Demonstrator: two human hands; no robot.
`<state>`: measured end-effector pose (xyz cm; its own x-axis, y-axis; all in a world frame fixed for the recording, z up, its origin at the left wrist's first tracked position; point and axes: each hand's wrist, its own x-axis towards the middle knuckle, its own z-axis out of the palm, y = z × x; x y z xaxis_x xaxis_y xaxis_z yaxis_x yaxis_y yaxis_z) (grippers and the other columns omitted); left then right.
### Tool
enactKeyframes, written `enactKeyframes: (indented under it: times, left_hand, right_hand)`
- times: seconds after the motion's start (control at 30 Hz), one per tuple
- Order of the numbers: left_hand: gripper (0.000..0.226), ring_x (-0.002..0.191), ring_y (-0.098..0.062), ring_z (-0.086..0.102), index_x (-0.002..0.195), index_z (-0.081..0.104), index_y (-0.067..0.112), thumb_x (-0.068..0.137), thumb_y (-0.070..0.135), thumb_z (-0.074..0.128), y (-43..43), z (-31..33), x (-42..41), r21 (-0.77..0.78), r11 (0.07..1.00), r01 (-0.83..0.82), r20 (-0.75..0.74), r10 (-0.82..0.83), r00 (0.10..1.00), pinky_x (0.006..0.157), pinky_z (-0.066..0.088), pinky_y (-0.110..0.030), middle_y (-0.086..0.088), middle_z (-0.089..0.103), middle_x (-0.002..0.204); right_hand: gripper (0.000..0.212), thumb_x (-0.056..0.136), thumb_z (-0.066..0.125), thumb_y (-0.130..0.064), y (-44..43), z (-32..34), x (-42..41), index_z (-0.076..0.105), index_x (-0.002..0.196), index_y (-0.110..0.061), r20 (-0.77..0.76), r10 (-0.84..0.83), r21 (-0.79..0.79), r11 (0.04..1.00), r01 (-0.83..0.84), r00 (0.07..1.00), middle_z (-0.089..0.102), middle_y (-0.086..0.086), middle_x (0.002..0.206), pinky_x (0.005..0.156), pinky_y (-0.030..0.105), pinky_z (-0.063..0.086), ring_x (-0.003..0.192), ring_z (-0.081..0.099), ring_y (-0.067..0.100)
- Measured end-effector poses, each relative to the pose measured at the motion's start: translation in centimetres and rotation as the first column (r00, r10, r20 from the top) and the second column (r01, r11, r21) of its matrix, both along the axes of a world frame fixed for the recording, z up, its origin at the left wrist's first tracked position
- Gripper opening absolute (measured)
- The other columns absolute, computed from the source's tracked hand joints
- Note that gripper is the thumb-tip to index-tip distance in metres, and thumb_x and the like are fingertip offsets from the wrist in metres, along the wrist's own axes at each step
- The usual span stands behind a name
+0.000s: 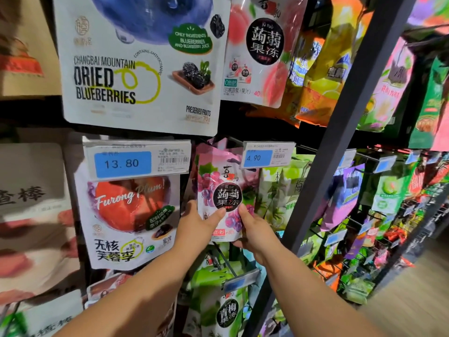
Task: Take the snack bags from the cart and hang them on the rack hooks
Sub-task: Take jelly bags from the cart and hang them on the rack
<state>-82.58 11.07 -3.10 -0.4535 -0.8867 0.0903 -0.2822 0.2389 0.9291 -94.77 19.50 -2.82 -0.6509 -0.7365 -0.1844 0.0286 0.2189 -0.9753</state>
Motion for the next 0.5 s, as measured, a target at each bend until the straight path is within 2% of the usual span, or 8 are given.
enactKeyframes:
  times: [0.1, 0.2, 0.23, 0.3, 0.37, 0.43, 0.5]
  left_hand:
    - [0.064, 0.109, -0.027, 0.059, 0.127, 0.049, 0.016, 0.080, 0.055, 0.066, 0.0, -0.5, 0.5, 0.000, 1.000, -0.006, -0.039, 0.006, 0.999, 0.083, 0.043, -0.029, -0.006, 0.062, 0.120]
    - [0.040, 0.100, -0.009, 0.063, 0.119, 0.056, 0.026, 0.084, 0.043, 0.068, 0.7, -1.3, 1.2, -0.018, 0.997, 0.073, -0.174, -0.075, 0.982, 0.080, 0.044, -0.024, 0.010, 0.066, 0.109]
    - [0.039, 0.100, -0.004, 0.063, 0.119, 0.056, 0.027, 0.084, 0.042, 0.068, 0.9, -1.7, 1.3, 0.013, 0.995, 0.094, -0.220, -0.089, 0.971, 0.084, 0.047, -0.024, 0.013, 0.067, 0.109]
    - [0.044, 0.100, 0.001, 0.062, 0.117, 0.053, 0.026, 0.082, 0.047, 0.069, 1.8, -2.5, 1.3, 0.108, 0.989, 0.099, -0.285, -0.065, 0.956, 0.092, 0.048, -0.029, 0.014, 0.065, 0.110]
    - [0.040, 0.092, 0.007, 0.056, 0.111, 0.046, 0.026, 0.084, 0.046, 0.067, 2.6, -3.3, 1.0, 0.158, 0.985, 0.069, -0.264, -0.026, 0.964, 0.088, 0.043, -0.029, 0.020, 0.059, 0.102]
    - [0.038, 0.084, -0.003, 0.060, 0.106, 0.048, 0.023, 0.083, 0.047, 0.067, 3.3, -4.2, 0.5, 0.204, 0.978, 0.030, -0.251, 0.023, 0.968, 0.083, 0.048, -0.035, 0.011, 0.061, 0.097]
    - [0.033, 0.074, -0.017, 0.063, 0.095, 0.049, 0.019, 0.083, 0.042, 0.069, 4.4, -5.3, -0.2, 0.278, 0.961, 0.005, -0.283, 0.077, 0.956, 0.073, 0.052, -0.036, -0.004, 0.064, 0.092]
  right_hand:
    - [0.067, 0.089, 0.045, -0.068, -0.6, -1.1, -0.3, 0.050, 0.134, -0.018, -0.035, -0.015, 0.010, 1.000, 0.015, 0.999, 0.062, 0.008, 0.126, 0.065, 0.028, 0.057, 0.108, 0.063, 0.024]
    - [0.082, 0.082, 0.046, -0.076, -0.1, -1.8, 0.0, 0.045, 0.137, -0.015, -0.036, -0.029, 0.000, 1.000, 0.029, 0.999, 0.055, 0.009, 0.132, 0.068, 0.028, 0.060, 0.111, 0.060, 0.023]
    - [0.080, 0.084, 0.046, -0.074, 0.4, -2.0, 0.1, 0.045, 0.136, -0.014, -0.033, -0.030, 0.005, 1.000, 0.030, 0.999, 0.056, 0.011, 0.128, 0.071, 0.031, 0.061, 0.108, 0.061, 0.022]
    - [0.060, 0.092, 0.044, -0.062, 1.5, -2.1, 0.6, 0.049, 0.121, -0.010, -0.040, -0.027, 0.006, 1.000, 0.027, 0.999, 0.058, 0.013, 0.109, 0.078, 0.036, 0.060, 0.093, 0.062, 0.021]
    - [0.042, 0.097, 0.043, -0.052, 2.8, -2.3, 1.0, 0.048, 0.106, -0.011, -0.020, -0.007, -0.022, 1.000, 0.007, 1.000, 0.054, 0.012, 0.093, 0.069, 0.032, 0.055, 0.079, 0.058, 0.020]
    - [0.037, 0.097, 0.043, -0.052, 4.2, -2.6, 1.3, 0.046, 0.105, -0.015, 0.033, 0.010, -0.062, 0.998, -0.008, 0.999, 0.049, 0.008, 0.086, 0.062, 0.029, 0.046, 0.072, 0.051, 0.019]
    - [0.034, 0.097, 0.041, -0.052, 5.9, -3.2, 1.5, 0.046, 0.103, -0.020, 0.067, -0.003, -0.072, 0.997, 0.008, 0.998, 0.048, 0.009, 0.086, 0.063, 0.030, 0.042, 0.071, 0.047, 0.020]
